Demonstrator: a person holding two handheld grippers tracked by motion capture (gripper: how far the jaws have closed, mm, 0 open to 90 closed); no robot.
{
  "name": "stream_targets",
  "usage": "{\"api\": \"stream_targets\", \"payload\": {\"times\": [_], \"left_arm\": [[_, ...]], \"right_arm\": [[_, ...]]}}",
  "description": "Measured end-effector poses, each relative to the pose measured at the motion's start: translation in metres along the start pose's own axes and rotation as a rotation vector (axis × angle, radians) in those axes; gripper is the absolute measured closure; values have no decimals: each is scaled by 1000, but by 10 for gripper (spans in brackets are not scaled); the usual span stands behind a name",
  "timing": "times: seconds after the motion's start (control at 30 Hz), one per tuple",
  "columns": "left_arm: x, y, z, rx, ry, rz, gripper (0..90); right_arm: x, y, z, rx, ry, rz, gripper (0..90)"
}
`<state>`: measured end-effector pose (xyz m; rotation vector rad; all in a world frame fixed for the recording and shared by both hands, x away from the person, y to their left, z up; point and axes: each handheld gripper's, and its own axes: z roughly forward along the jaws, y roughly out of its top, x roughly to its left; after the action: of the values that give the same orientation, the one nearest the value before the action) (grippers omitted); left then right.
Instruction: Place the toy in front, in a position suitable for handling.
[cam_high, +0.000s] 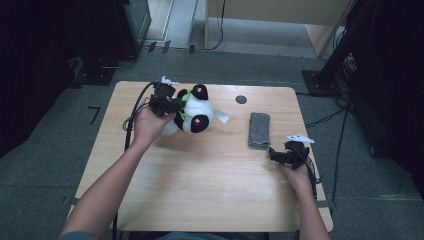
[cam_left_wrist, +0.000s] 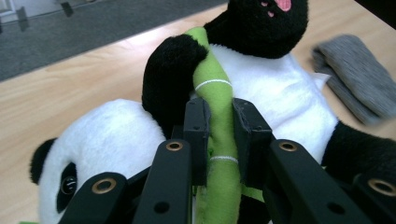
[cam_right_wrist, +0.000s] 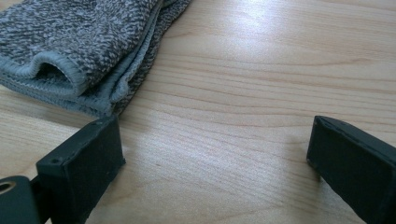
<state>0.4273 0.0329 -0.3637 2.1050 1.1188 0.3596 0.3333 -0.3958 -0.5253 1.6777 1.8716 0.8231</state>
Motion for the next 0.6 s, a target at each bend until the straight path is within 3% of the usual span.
{"api": "stream_targets", "payload": {"times": [0.1,0.2,0.4,0.5,0.6], "left_arm": [[-8,-11,-8,10,-17,-4,773],[-15,-26,-14,-3,-34,-47,773],[-36,-52,-15,-6,-50,-79,773],[-44,-59,-14,-13,-71,-106,773],[-49,-63,-13,-11,-73,-103,773]], "right_arm": [[0,0,0,3,-1,-1,34],[0,0,0,0,2,-8,39],[-1,0,0,-3,14,-18,51],[-1,0,0,-5,17,-20,54],[-1,1,0,-5,19,-22,62]]}}
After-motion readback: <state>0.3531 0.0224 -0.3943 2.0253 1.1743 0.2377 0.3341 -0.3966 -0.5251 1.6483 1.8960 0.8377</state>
